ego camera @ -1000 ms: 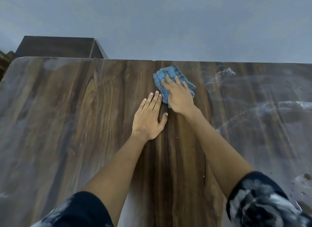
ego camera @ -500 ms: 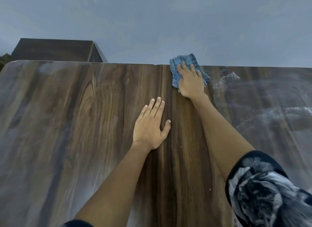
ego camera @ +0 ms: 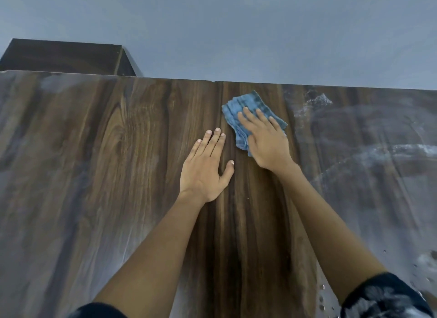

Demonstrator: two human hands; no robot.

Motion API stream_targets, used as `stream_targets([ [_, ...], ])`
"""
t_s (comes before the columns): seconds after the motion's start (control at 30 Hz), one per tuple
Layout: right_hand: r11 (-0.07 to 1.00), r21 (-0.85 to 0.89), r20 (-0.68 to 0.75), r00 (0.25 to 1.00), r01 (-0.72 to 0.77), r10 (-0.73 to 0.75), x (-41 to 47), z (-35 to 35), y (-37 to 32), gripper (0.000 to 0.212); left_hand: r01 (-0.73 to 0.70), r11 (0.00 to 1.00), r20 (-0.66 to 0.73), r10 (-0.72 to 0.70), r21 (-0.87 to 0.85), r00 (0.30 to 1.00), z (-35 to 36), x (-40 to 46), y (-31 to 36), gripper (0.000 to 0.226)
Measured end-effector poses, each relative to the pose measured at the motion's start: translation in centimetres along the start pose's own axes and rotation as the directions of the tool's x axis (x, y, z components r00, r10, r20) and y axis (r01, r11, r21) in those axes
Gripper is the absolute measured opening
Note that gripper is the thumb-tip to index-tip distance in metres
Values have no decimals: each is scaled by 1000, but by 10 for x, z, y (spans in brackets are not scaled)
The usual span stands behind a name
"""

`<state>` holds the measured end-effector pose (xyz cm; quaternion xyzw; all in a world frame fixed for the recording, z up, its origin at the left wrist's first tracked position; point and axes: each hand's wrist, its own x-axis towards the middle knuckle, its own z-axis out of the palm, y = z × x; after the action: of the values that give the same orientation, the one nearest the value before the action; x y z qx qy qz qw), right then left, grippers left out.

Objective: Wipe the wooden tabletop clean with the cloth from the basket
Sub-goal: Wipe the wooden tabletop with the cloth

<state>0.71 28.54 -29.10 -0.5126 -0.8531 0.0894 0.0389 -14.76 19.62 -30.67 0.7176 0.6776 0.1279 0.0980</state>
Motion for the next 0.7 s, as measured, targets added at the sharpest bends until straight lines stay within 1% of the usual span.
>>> stream_targets([
  [0.1,994,27,-27,994,-109,110,7,-6,21,56,5,1000,3,-5,-15,1000,0,-1,0,62],
  [0.2,968,10,-8,968,-250,250,38,-12,33,54,4,1000,4,-4,-19,1000,0,-1,0,62],
  [0.27,957,0,14,957,-291,291,58,-15,27,54,5,1000,3,-5,-19,1000,-1,-1,0,61],
  [0.3,960,-6,22,960,-281,281,64,-14,22,53,4,1000,4,-3,-20,1000,-1,-1,0,61],
  [0.37,977,-8,39,977,-212,212,64,-12,8,53,0,1000,4,1,-18,1000,-1,-1,0,63],
  [0.43,992,24,39,992,-120,119,44,-6,-8,52,-1,1000,1,1,-21,1000,0,-1,0,63],
  [0.5,995,78,20,998,-59,57,11,2,-23,52,6,999,-4,-6,-35,1000,0,-1,-1,61],
  [0.53,994,94,14,999,-49,47,-8,5,-29,52,10,999,-7,-11,-44,1000,0,-1,-1,60],
  [0.6,994,94,23,999,-49,47,-47,6,-38,61,15,999,-14,-15,-52,1000,0,-2,-1,59],
  [0.63,996,75,40,998,-53,50,-64,6,-39,65,16,998,-18,-17,-52,1000,0,-2,-2,58],
  [0.7,997,32,52,996,-77,75,-86,4,-30,66,17,998,-24,-18,-53,1000,0,-2,-1,57],
])
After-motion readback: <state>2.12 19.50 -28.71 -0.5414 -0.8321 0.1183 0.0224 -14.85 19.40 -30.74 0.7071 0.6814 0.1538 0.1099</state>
